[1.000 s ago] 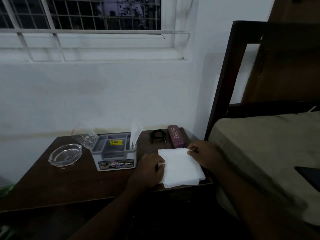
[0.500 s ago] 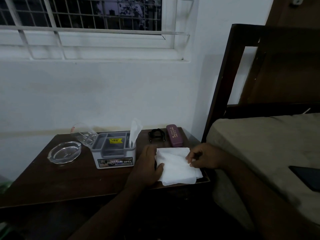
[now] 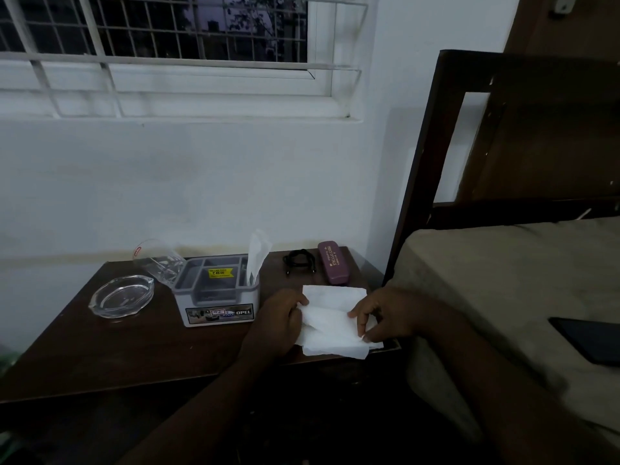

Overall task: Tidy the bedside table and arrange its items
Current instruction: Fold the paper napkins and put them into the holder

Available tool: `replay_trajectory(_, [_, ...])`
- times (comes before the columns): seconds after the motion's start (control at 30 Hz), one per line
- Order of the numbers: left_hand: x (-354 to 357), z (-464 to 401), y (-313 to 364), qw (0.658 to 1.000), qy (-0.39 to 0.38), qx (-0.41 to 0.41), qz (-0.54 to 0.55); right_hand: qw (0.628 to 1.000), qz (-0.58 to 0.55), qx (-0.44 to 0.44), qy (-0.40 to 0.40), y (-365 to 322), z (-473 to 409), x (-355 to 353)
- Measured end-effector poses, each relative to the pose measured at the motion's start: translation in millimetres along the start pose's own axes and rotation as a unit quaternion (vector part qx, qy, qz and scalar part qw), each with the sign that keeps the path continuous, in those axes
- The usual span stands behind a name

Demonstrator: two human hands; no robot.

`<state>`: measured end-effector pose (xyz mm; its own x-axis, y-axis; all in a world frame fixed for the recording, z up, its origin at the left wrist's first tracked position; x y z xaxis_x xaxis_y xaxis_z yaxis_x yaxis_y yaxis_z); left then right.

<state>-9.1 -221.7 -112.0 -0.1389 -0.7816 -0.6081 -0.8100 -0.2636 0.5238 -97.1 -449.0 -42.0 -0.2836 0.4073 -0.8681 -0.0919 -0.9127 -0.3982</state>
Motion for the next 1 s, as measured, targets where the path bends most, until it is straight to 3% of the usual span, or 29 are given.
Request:
replay_trajectory(0.13, [-4.1, -4.9, 5.3, 0.993, -0.006, -0.07, 0.097, 0.999, 0.034, -0.01, -0.001, -2.0, -4.3, 1.9])
replay_trajectory(0.3, [2.2, -21.2, 7.5, 0.99, -0.117, -0.048, -0.06, 0.998, 0.06, -0.002, -0.016, -3.5, -10.3, 3.1])
replay_trajectory(0.67, [-7.3, -52.9, 25.0, 0.957, -0.228, -0.038, -0.176, 0.997, 0.071, -0.011, 0.019, -11.6, -2.5, 5.9])
replay_trajectory(1.0, [-6.5, -51.6, 34.3, 0.962, -0.206, -0.057, -0.169, 0.996, 0.08, 0.017, 0.025, -18.9, 10.1, 11.0])
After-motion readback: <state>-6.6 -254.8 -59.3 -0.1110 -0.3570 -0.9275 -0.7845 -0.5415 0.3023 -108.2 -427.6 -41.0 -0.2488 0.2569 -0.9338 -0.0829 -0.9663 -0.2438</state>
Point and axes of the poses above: each hand's wrist, its own z-axis away from the middle knuckle, its own x-axis out of the palm, y = z × x, the point moved 1 cm from there along -z, towards the middle knuckle, and after that the axes turned 9 degrees about x, right-handed, at the moved point
